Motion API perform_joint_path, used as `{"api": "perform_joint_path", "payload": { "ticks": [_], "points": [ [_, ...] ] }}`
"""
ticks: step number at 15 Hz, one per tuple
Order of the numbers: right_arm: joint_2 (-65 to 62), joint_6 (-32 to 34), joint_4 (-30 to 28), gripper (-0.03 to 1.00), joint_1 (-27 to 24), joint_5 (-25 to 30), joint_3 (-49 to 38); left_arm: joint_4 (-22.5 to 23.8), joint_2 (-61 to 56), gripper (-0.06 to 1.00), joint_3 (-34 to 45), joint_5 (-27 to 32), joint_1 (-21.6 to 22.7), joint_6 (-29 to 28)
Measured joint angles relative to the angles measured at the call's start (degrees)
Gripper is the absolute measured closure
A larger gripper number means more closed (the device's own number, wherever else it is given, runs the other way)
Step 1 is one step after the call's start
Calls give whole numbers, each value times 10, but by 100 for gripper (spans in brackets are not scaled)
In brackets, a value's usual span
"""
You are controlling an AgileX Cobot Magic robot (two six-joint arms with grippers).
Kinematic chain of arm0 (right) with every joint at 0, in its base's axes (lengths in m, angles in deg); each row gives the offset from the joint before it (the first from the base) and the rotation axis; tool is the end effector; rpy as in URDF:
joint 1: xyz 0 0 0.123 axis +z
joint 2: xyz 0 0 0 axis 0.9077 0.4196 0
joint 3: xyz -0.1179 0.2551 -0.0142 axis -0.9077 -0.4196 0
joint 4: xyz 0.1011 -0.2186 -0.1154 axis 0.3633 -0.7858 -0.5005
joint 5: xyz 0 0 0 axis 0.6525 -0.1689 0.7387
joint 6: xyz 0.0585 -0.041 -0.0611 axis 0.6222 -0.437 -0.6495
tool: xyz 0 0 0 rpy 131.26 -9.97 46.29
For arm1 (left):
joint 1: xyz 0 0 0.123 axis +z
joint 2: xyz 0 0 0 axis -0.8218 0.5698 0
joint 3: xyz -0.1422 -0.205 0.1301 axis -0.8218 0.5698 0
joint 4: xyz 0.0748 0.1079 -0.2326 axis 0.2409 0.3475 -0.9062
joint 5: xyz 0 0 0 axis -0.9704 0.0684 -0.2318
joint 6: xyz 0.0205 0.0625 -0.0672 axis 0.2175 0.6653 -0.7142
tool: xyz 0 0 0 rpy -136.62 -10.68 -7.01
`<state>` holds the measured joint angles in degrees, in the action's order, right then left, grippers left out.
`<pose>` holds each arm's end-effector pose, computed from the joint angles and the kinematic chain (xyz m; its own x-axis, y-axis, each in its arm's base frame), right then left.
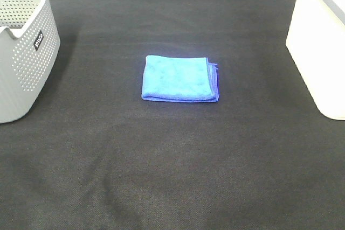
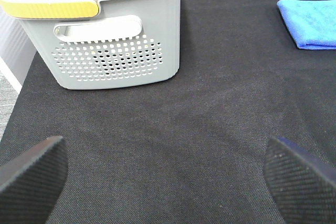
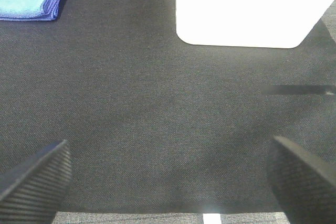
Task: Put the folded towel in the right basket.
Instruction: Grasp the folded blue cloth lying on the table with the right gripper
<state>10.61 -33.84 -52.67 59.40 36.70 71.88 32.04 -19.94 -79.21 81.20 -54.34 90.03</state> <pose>0.0183 0.0068 0.2670 -0.5259 -0.0221 -0.8502 -0.0167 0.9997 -0.0156 0.0146 -0.0014 0.2861 -0.4311 0.0526 -0.9008 0.0259 0.9986 0.0459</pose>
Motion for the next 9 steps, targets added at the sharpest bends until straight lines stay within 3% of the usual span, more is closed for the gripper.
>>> {"api": "perform_joint_path", "payload": {
  "ticks": [9],
  "points": [
    [0,0,-1,0,0,0,0,0,0,1,0,0,0,0]
  ]
}}
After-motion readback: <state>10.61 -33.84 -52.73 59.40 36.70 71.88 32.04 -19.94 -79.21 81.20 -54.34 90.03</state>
